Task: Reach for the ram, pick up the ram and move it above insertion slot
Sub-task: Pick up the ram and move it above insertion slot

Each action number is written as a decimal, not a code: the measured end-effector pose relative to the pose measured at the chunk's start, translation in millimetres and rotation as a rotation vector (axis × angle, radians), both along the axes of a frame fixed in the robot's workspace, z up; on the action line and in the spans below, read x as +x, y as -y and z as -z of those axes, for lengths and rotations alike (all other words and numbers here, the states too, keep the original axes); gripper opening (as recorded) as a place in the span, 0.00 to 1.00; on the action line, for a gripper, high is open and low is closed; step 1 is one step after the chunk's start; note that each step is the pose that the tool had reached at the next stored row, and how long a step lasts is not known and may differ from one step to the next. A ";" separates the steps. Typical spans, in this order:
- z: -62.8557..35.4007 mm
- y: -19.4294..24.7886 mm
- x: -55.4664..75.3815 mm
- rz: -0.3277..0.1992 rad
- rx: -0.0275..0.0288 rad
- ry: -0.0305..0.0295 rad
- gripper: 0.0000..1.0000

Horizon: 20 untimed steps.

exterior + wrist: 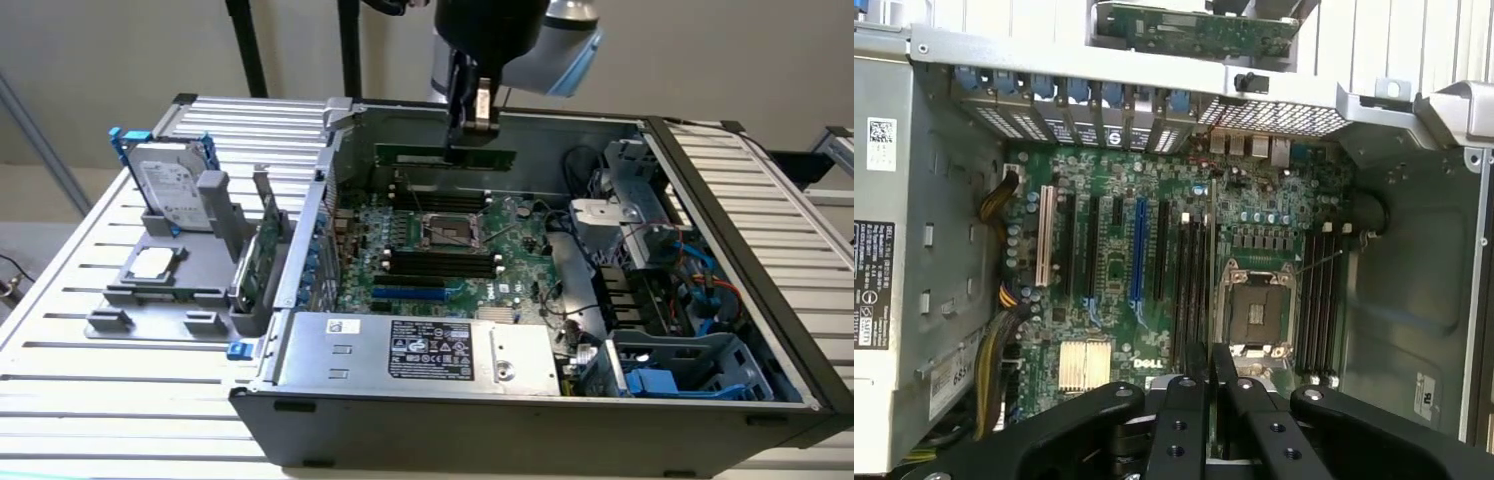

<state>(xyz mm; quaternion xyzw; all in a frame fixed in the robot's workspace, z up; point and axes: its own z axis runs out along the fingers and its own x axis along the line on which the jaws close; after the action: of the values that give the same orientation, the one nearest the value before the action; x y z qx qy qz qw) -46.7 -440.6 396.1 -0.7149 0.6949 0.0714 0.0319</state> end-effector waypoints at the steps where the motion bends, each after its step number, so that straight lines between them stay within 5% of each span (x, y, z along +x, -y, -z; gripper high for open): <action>1: 0.3 -0.3 0.2 0.006 -0.0012 -0.0001 0.13; 13: 2.8 -17.1 1.3 0.020 -0.0197 0.0002 0.13; 20: 2.9 -19.3 2.0 0.020 -0.0221 0.0002 0.13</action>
<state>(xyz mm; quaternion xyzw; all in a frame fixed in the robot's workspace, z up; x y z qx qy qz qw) -44.7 -421.3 393.2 -0.7082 0.7027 0.0633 0.0248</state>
